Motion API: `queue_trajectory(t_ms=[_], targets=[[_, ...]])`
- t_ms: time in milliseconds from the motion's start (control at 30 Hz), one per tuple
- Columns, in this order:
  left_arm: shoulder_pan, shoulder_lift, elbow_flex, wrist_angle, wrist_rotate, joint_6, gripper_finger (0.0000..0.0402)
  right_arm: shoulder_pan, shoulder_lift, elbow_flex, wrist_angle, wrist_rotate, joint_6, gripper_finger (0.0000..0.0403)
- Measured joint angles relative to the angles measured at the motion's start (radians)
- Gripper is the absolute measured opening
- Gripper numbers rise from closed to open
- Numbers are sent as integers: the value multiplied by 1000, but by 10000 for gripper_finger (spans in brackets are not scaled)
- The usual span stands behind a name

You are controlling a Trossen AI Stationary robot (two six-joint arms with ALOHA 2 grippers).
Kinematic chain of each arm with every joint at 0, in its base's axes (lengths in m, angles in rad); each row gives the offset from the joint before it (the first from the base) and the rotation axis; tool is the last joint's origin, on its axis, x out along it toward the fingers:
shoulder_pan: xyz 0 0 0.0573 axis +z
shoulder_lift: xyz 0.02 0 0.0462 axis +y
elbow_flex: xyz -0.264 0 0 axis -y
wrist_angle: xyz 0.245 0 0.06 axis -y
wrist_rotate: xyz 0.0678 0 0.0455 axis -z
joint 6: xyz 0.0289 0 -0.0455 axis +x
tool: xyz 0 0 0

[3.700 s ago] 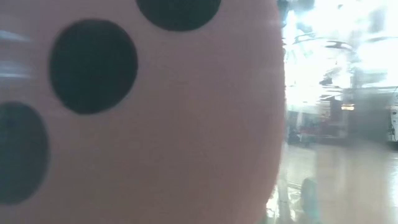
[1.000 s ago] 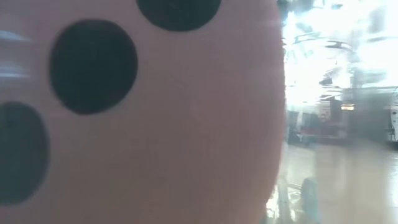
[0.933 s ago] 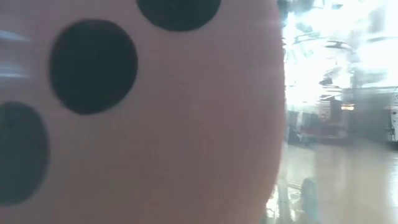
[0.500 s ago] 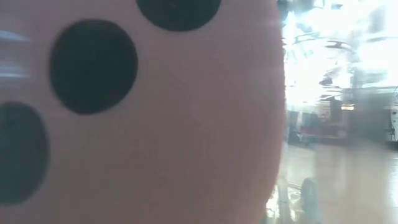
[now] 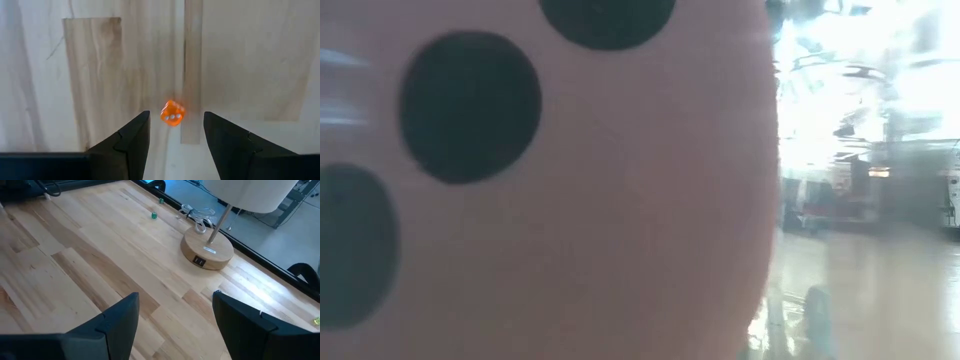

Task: Pick & Place Dice
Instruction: Put the small orange dice into the transparent bin

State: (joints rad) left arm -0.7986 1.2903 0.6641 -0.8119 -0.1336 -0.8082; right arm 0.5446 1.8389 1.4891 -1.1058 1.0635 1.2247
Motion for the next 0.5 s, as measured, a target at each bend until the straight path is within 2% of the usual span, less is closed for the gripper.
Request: queue_trajectory(t_ms=[167,333,500], targets=[[0,0,-39,68,6,31,176,0,0,0,9,-14,0,243],[0,0,-47,58,50,22,176,0,0,0,22,-16,0,243],[0,0,-59,75,25,35,176,0,0,0,33,-16,0,243]])
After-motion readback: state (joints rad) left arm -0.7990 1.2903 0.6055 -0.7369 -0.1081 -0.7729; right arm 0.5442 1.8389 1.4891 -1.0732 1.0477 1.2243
